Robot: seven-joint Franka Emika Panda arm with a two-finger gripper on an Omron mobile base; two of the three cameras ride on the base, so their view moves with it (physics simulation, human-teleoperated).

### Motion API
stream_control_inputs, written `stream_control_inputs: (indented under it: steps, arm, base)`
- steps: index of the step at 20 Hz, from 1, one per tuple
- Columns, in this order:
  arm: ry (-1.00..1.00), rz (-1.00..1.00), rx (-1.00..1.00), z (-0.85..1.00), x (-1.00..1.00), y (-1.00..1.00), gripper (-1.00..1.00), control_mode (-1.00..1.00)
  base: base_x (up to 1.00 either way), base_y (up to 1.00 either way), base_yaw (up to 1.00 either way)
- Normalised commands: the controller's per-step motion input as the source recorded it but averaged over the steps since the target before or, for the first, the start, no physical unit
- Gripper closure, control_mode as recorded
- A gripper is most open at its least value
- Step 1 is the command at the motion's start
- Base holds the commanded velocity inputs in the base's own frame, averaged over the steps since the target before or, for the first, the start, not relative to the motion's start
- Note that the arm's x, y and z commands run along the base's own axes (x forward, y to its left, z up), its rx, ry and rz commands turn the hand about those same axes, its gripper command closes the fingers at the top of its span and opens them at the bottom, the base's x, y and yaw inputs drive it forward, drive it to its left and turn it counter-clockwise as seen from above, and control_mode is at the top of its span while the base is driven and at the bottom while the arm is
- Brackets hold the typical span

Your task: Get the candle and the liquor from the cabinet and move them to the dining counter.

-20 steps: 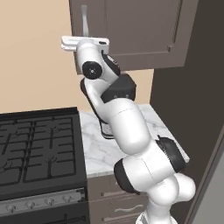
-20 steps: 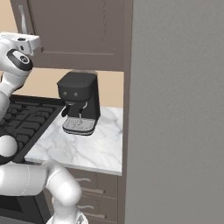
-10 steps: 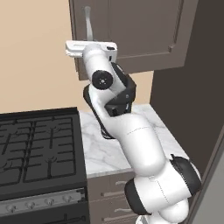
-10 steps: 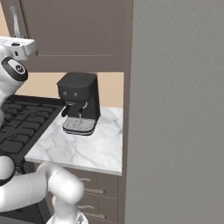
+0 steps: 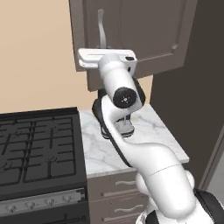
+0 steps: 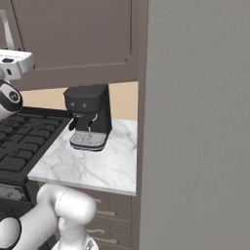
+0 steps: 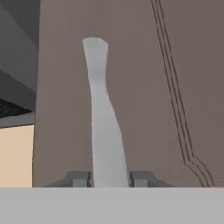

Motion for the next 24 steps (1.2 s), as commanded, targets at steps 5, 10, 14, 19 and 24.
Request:
stream_control_inputs:
  steps: [5, 10, 14, 19, 24]
  arm:
    - [0.0, 0.0, 0.0, 0.07, -0.99, -0.46, 1.0, -1.0]
    - [0.0, 0.0, 0.0, 0.1, -1.0, -0.53, 1.0, -1.0]
    - [0.0, 0.0, 0.0, 0.07, -1.0, -0.55, 1.0, -1.0]
    - [0.0, 0.0, -0.02, -0.09, -0.77, -0.14, -1.0, -1.0]
    - [-0.12, 0.0, -0.05, -0.05, -0.87, 0.08, -1.0, -1.0]
  base:
    - [0.0, 0.0, 0.0]
    - [0.0, 0.0, 0.0]
    - [0.0, 0.0, 0.0]
    - [0.0, 0.0, 0.0]
    - [0.0, 0.0, 0.0]
